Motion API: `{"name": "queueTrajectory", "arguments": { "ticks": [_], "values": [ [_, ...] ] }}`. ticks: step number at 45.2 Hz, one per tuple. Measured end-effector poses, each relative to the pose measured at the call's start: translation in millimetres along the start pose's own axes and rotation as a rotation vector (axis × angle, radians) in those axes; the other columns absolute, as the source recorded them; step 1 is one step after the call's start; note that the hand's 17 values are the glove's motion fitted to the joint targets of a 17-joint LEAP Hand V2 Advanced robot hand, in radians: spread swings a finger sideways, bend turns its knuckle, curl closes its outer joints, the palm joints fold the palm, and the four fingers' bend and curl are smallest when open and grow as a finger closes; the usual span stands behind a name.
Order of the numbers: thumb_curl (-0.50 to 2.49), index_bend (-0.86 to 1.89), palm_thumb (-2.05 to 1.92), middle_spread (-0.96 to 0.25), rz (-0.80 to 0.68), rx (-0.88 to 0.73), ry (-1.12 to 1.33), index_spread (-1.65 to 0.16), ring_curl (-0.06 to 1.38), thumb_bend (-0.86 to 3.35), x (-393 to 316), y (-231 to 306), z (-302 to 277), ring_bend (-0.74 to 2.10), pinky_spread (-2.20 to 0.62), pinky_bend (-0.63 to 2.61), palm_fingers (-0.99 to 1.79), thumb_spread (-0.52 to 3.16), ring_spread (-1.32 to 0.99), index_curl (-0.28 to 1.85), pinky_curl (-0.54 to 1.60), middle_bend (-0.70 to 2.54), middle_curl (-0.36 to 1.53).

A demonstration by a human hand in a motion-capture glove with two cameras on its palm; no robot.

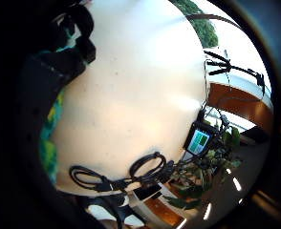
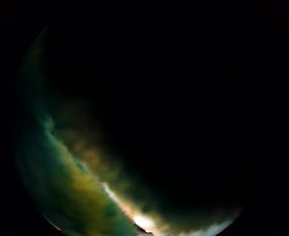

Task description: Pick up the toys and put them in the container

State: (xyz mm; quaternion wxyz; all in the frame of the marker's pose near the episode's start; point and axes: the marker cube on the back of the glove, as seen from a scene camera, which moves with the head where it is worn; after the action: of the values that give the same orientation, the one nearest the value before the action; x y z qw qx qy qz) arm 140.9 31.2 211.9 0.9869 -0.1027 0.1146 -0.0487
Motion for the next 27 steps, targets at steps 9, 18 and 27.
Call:
{"name": "queueTrajectory", "arguments": {
  "ticks": [9, 18, 27],
  "values": [
    [0.34, 0.54, 0.10, -0.22, -0.006, 0.184, -0.086, -0.27, 0.47, 0.02, 2.0, -11.9, -3.7, 0.73, -0.15, 0.66, 0.82, 1.17, -0.26, 0.31, 0.25, 0.34, 0.37],
    [0.42, 0.75, 0.33, -0.26, 0.030, 0.226, -0.165, -0.26, 0.60, 0.13, -1.5, -19.7, -45.6, 1.00, -0.28, 0.70, 1.33, 1.25, -0.33, 0.44, 0.31, 0.86, 0.59],
    [0.50, 0.95, 0.44, -0.25, 0.047, 0.349, -0.174, -0.24, 0.66, 0.14, -4.5, -17.7, -161.2, 1.16, -0.33, 0.83, 1.27, 1.18, -0.34, 0.58, 0.38, 1.07, 0.71]
  ]
}}
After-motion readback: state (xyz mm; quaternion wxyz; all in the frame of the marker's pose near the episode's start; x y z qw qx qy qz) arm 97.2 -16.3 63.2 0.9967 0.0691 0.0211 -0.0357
